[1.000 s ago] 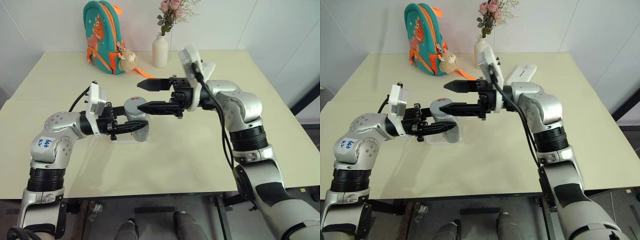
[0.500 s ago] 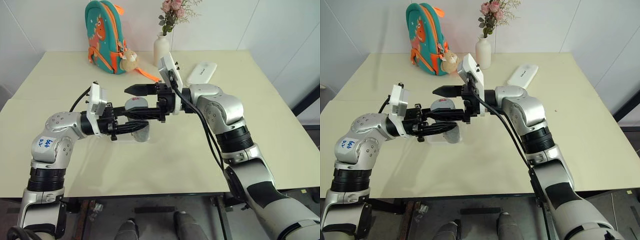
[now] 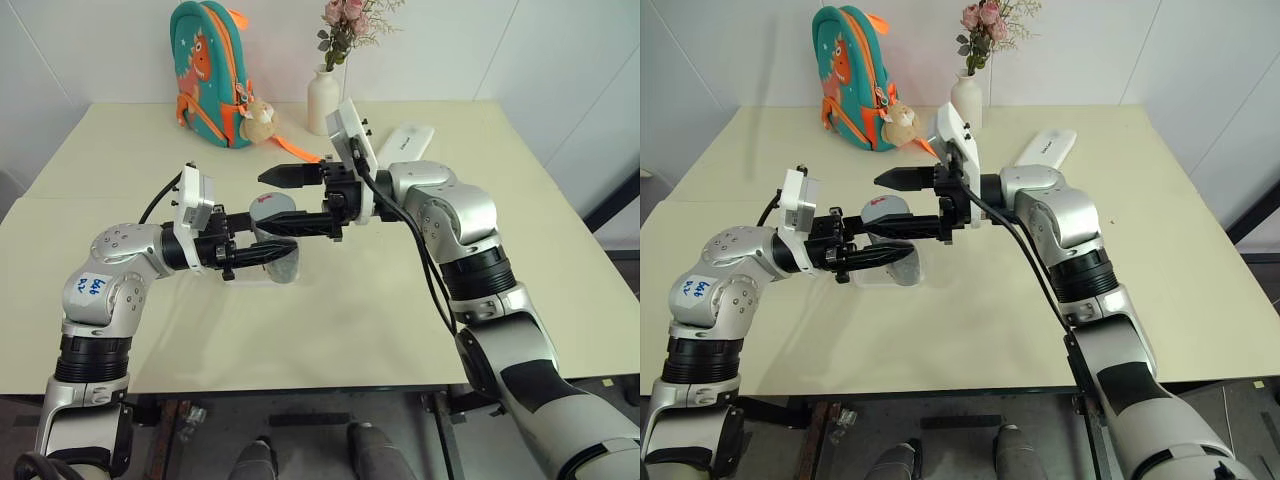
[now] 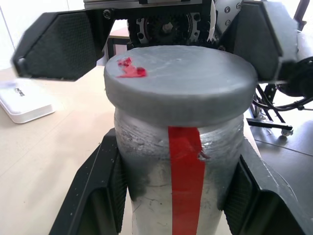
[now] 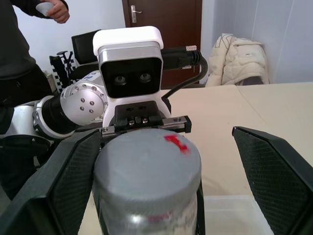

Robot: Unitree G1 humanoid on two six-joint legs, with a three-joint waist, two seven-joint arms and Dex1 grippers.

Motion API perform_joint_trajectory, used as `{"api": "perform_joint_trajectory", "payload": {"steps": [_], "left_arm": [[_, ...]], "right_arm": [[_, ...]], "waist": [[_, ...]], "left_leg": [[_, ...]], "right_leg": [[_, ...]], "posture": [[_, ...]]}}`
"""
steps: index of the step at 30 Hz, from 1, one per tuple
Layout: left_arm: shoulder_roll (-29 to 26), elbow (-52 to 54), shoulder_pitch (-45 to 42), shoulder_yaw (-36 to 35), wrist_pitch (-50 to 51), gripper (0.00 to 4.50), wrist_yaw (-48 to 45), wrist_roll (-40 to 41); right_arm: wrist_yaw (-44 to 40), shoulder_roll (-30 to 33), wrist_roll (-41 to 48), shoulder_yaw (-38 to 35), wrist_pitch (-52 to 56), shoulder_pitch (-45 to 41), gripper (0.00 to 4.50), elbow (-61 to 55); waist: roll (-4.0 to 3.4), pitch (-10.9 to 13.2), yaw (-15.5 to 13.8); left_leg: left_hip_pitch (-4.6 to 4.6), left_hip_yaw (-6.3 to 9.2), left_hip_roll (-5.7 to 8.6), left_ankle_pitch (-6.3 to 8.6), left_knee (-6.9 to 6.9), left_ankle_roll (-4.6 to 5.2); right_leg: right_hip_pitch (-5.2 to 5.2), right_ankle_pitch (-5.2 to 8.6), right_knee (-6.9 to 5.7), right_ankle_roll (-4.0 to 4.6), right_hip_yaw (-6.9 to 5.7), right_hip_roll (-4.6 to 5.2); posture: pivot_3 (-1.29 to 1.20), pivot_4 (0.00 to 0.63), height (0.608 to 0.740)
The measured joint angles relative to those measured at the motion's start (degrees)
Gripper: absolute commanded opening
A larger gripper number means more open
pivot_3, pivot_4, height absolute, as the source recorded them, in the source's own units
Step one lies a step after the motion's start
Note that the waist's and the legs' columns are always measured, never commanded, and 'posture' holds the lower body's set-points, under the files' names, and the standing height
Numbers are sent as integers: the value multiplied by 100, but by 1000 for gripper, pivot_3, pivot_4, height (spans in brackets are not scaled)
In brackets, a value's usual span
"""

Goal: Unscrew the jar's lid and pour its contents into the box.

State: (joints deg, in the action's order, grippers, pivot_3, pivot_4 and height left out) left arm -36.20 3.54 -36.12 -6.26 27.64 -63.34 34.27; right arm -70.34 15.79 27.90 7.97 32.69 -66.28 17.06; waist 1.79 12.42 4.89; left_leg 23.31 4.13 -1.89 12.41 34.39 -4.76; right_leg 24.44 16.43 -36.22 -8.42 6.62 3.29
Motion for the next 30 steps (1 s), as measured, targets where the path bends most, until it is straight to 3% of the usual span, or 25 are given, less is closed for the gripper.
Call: {"api": "perform_joint_trajectory", "payload": {"steps": [18, 30], "left_arm": [[0, 15, 3, 0, 18, 2102, -27, 13], [-2, 27, 10, -1, 54, 2102, -22, 19]], "right_arm": [[-335, 141, 547, -228, 529, 49, 4481, -108], [-116, -225, 204, -26, 348, 15, 4481, 48]], "waist": [[0, 0, 2], [0, 0, 3]], "left_leg": [[0, 0, 0, 0, 0, 0], [0, 0, 0, 0, 0, 0]], "right_leg": [[0, 0, -1, 0, 0, 0], [0, 0, -1, 0, 0, 0]], "posture": [[0, 150, 740], [0, 150, 740]]}}
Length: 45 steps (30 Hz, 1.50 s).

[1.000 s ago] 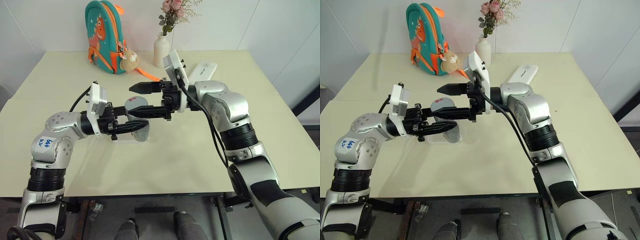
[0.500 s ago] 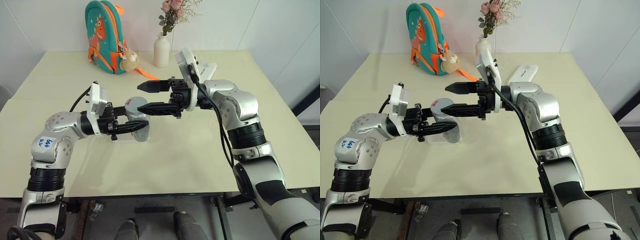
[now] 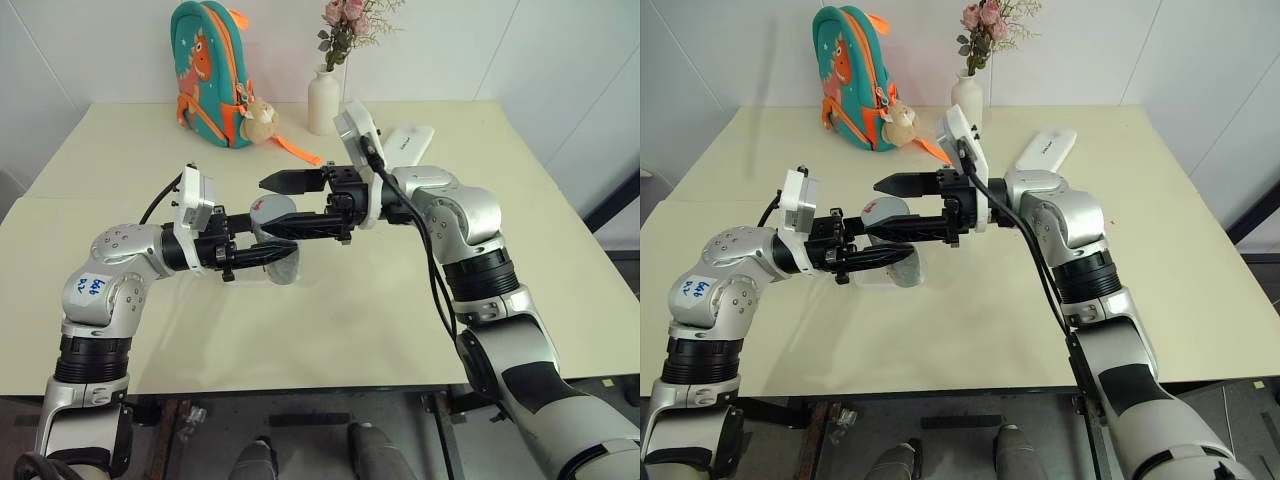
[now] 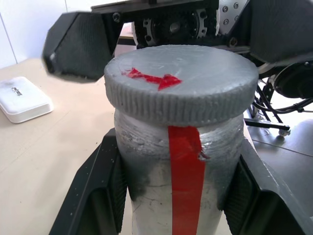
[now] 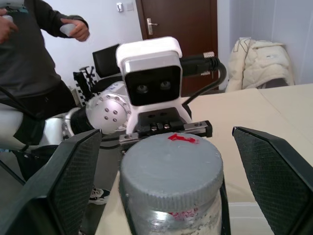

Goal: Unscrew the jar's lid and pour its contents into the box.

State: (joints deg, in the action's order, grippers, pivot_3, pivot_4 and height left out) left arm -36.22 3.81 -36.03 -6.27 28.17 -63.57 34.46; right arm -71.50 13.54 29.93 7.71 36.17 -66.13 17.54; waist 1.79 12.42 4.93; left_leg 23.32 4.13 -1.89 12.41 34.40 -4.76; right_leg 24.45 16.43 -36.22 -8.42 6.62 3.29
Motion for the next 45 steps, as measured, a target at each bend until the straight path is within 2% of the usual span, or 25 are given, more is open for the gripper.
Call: {"api": "perform_joint_trajectory", "payload": {"steps": [10, 13, 17, 21, 26, 31, 35, 38, 41, 45], "left_arm": [[0, 0, -1, 0, 2, 2102, -10, 0], [0, 0, -1, 0, 2, 2102, -10, 0], [0, -2, -1, -12, 11, 2102, 21, 10], [0, 0, 0, -21, 22, 2102, 23, 44], [0, 47, -1, -66, 72, 2102, 32, 210], [-39, 137, 92, -40, 56, 2102, 27, 176], [-43, 138, 93, -39, 56, 2102, 26, 171], [-43, 149, 92, -13, 60, 2102, 30, 167], [-129, 191, 131, -58, 65, 2102, 44, 168], [-271, 232, 278, -202, 77, 2102, 95, 186]], "right_arm": [[22, -104, -98, 84, -2, -11, 4481, 67], [23, -104, -97, 84, -1, -11, 3883, 67], [32, -120, -91, 80, -2, -11, 2625, 56], [68, -120, -56, 67, 53, -11, 2589, 15], [349, -162, 279, -148, 676, 14, 2589, -238], [821, -379, 1418, -1070, 1595, 49, 2589, -540], [1241, -378, 1791, -1393, 1978, 53, 2589, -615], [1335, -124, 1767, -1433, 1936, 218, 2589, -795], [1492, 503, 1469, -1559, 1587, 720, 2589, -921], [1715, 1326, 381, -1473, 260, 1853, 2589, -1068]], "waist": [[0, 0, -1], [0, 0, 0], [0, 0, 1], [0, 0, -1], [0, 0, -1], [0, 0, -6], [-1, 0, -3], [0, 0, -13], [1, 0, -42], [4, -2, -48]], "left_leg": [[0, 0, 0, 0, 0, 0], [0, 0, 0, 0, 0, 0], [0, 0, 0, 0, 0, 0], [0, 0, 0, 0, 0, 0], [0, 1, 0, 0, 0, 0], [0, 3, 0, 0, -1, 0], [0, 2, 0, 0, 0, 0], [2, 2, 0, 0, -1, 0], [11, 2, 2, 1, -2, 1], [12, 0, 2, 4, -8, 4]], "right_leg": [[0, 0, 0, 0, 0, 0], [0, 0, 0, 0, 0, 0], [0, 0, 0, 0, 0, 0], [0, 0, 0, 0, 0, 0], [0, 0, 0, 0, 0, 0], [0, 0, 0, 0, -1, 1], [0, 0, -1, 0, -1, 0], [-1, 0, 7, 0, -1, 1], [-3, -2, 24, -3, -2, 3], [-2, 1, 33, -6, -2, 3]], "posture": [[0, 150, 740], [0, 150, 740], [0, 150, 740], [0, 150, 740], [0, 150, 740], [0, 150, 740], [0, 150, 740], [0, 150, 740], [0, 150, 740], [0, 150, 740]]}}
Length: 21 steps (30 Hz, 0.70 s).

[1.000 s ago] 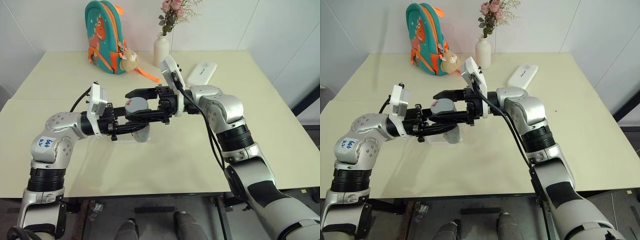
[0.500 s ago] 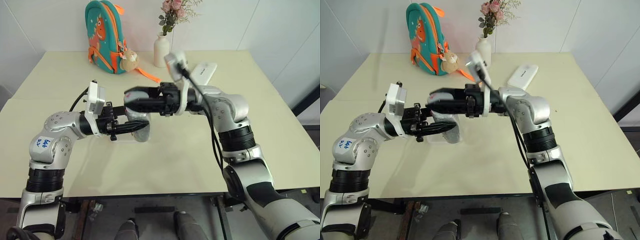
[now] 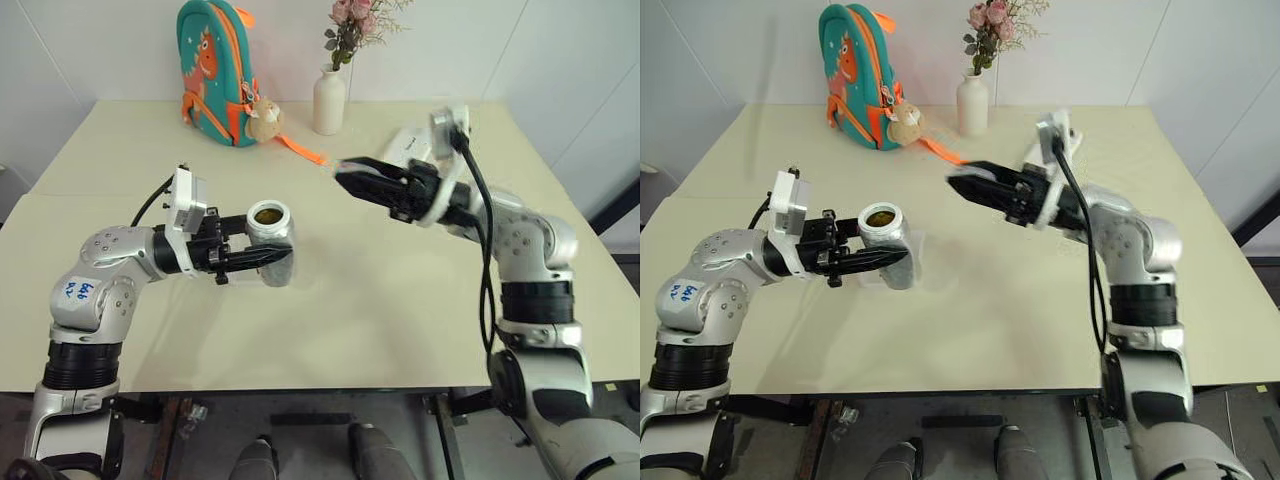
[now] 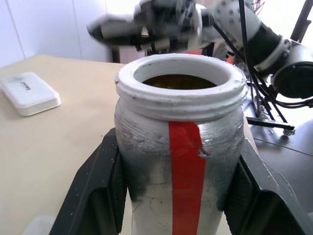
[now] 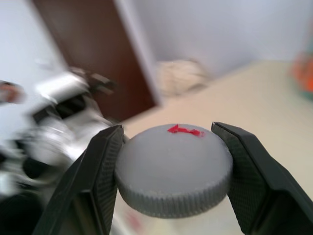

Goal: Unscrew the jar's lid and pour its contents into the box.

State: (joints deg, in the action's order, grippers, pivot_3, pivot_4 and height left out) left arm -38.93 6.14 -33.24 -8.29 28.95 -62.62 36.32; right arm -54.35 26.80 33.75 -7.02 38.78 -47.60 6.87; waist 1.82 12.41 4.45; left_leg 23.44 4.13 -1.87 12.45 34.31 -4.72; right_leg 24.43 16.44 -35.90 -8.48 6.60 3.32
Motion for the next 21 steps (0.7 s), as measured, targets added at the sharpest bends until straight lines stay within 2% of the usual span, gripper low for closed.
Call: {"api": "perform_joint_trajectory", "payload": {"steps": [2, 5, 11, 13, 17, 21], "left_arm": [[-71, -11, 65, -112, 9, 2102, 32, 1], [-50, -33, 8, -160, 9, 2102, 87, 22], [-28, -233, -58, -200, 8, 2102, 186, 30], [-3, -260, -126, -200, 8, 2102, 230, 31], [2, -257, -264, -226, 5, 2102, 279, 39], [0, -259, -263, -250, 11, 2102, 319, 39]], "right_arm": [[107, 236, -633, 26, -845, 635, 2589, 115], [536, 113, -1220, -29, -1975, 1205, 2589, 655], [1061, -114, -2061, 108, -3555, 1595, 2589, 1968], [1004, -218, -2090, 145, -3695, 1676, 3315, 2215], [804, -286, -1934, 65, -3741, 1648, 4461, 2342], [520, -286, -1750, 14, -3635, 1629, 4461, 2378]], "waist": [[-1, 1, -1], [0, 1, 61], [-1, 1, 72], [-1, 1, 60], [1, -1, 66], [1, -1, 56]], "left_leg": [[2, -3, 0, 0, -2, 0], [-11, -13, 0, -1, -1, 0], [-17, -15, 2, -12, 4, 3], [-17, -14, 2, -12, 8, 3], [-39, -14, 2, -12, 11, 3], [-38, -10, 2, -12, 20, 3]], "right_leg": [[3, 0, 1, -1, 2, 0], [-1, 0, -8, -1, 13, -1], [-6, -6, -14, -5, 19, -2], [-10, -7, -13, -6, 19, -2], [-34, -9, -10, -8, 18, -2], [-36, -9, -10, -9, 17, -3]], "posture": [[0, 150, 740], [0, 150, 740], [0, 150, 740], [0, 150, 740], [0, 150, 740], [0, 150, 740]]}}
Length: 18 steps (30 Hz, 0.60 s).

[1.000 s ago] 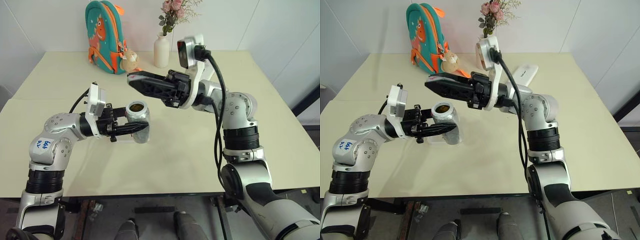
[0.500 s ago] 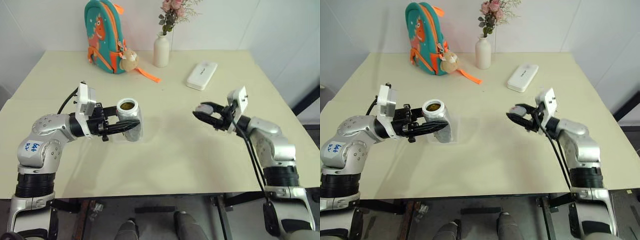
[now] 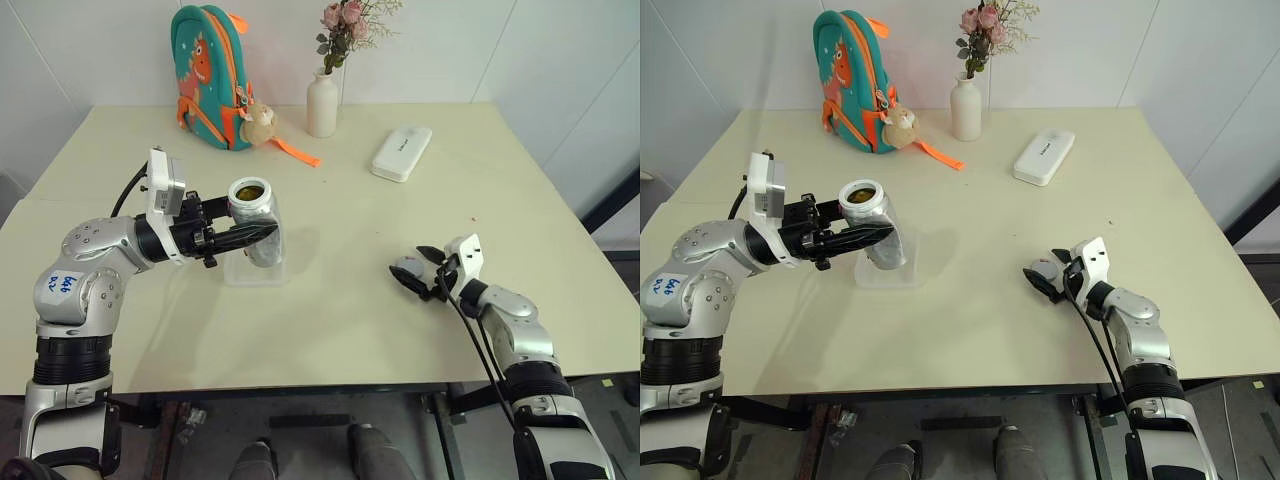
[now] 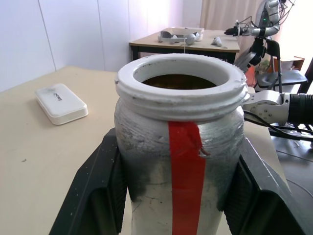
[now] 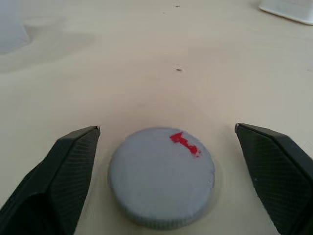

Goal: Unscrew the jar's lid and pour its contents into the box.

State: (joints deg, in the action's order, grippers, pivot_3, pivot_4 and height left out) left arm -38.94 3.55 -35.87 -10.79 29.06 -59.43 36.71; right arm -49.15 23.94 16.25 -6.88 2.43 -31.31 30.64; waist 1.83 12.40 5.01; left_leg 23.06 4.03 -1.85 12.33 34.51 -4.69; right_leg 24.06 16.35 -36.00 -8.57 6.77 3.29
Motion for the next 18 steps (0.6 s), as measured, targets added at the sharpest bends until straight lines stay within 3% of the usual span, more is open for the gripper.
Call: {"api": "perform_joint_trajectory", "payload": {"steps": [3, 9, 13, 18], "left_arm": [[-99, -64, 0, -75, -43, 2102, 48, -19], [-572, -876, -187, -265, -510, 2102, 118, -460], [-724, -1426, -208, -255, -905, 2102, 173, -897], [-723, -1769, -194, -230, -1301, 2102, 388, -1317]], "right_arm": [[-439, 39, 330, 23, 409, -192, 4461, -235], [-1313, 254, 792, 689, 1560, -1230, 4461, -2070], [-1356, 67, 532, 1395, 1791, -1639, 4461, -2427], [-1360, 25, 446, 1597, 1895, -1660, 4461, -2512]], "waist": [[-8, 6, 18], [-18, 11, 64], [-17, 11, 22], [-17, 11, -95]], "left_leg": [[4, 0, 0, 0, 8, 0], [3, 11, -2, 0, 9, 0], [13, 11, -2, 4, 8, -4], [24, 12, -2, 13, 8, -6]], "right_leg": [[1, -3, -1, -4, 1, 0], [0, -2, -1, -2, -8, -4], [2, -1, 4, -2, -9, -2], [6, 0, 13, -2, -13, 1]], "posture": [[0, 150, 740], [0, 150, 740], [0, 150, 740], [0, 150, 740]]}}
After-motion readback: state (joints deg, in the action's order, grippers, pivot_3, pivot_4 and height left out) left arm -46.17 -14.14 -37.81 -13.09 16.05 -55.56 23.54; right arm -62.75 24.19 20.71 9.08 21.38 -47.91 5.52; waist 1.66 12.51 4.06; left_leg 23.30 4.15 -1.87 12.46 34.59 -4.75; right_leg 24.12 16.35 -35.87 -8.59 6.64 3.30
